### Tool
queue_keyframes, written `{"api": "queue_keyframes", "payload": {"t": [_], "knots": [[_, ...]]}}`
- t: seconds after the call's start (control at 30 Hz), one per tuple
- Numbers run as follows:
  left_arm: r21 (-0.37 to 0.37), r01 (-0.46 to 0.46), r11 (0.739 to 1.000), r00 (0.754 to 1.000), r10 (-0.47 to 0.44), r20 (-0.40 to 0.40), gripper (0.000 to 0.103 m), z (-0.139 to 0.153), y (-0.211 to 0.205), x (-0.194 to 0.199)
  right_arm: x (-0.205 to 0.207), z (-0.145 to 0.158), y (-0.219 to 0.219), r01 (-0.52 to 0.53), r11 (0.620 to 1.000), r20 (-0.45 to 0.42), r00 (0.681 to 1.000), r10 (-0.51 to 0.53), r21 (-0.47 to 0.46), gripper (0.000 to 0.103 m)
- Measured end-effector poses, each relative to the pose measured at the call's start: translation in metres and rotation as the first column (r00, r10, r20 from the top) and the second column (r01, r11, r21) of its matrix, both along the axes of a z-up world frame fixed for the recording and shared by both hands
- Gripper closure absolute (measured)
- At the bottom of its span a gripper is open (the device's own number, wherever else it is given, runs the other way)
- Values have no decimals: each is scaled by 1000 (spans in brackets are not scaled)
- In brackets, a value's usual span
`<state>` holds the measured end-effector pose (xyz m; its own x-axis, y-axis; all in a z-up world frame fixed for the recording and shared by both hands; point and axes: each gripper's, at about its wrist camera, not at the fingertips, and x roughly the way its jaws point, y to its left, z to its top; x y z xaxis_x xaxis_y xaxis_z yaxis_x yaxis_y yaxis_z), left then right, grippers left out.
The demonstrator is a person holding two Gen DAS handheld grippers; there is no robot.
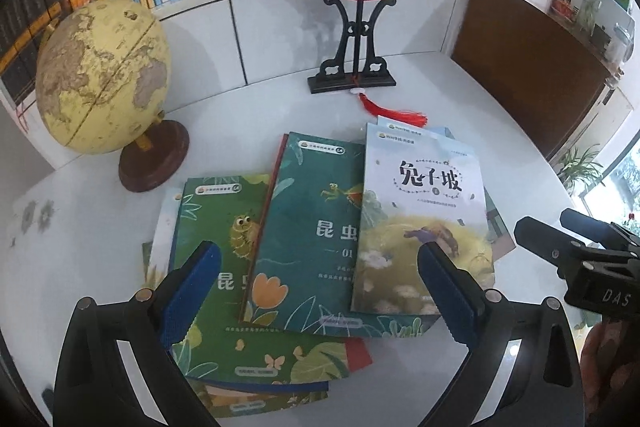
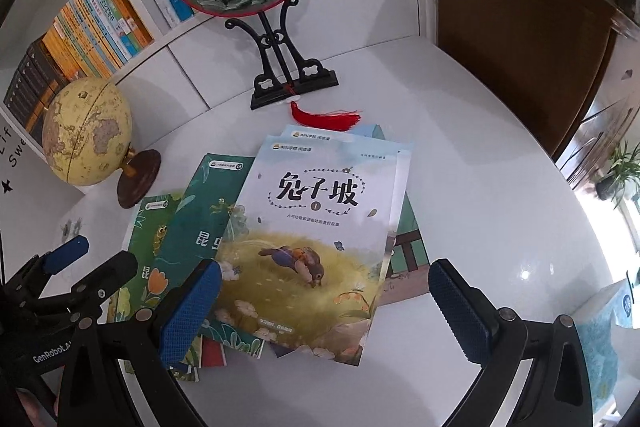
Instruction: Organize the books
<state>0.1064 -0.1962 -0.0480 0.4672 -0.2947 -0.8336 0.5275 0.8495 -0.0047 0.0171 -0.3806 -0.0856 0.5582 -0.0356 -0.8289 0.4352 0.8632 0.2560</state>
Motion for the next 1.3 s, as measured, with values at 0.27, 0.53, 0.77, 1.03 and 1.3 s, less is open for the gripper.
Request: {"api": "queue_keyframes", "payload": {"t": [0.27, 0.53, 0.77, 1.03, 1.3], "knots": [[-22, 9, 1000, 999, -10, -46, 4, -3, 5, 12, 3, -4, 0, 9, 1000, 1, 1000, -9, 15, 0], [-101, 78, 992, 980, -95, -176, 4, -38, -26, 42, 23, -23, -3, 24, 999, -7, 1000, -24, 31, 0], [-87, 96, 992, 958, -116, -261, 5, -83, -51, 51, 26, -61, -25, 57, 992, -40, 998, -53, 114, 1], [-98, 125, 987, 945, -148, -291, 10, -98, -62, 52, 24, -78, -36, 55, 989, -65, 997, -46, 137, 9], [-81, 167, 983, 946, -183, -266, 19, -99, -72, 43, 21, -96, -41, 64, 980, -84, 995, -49, 188, 34]]}}
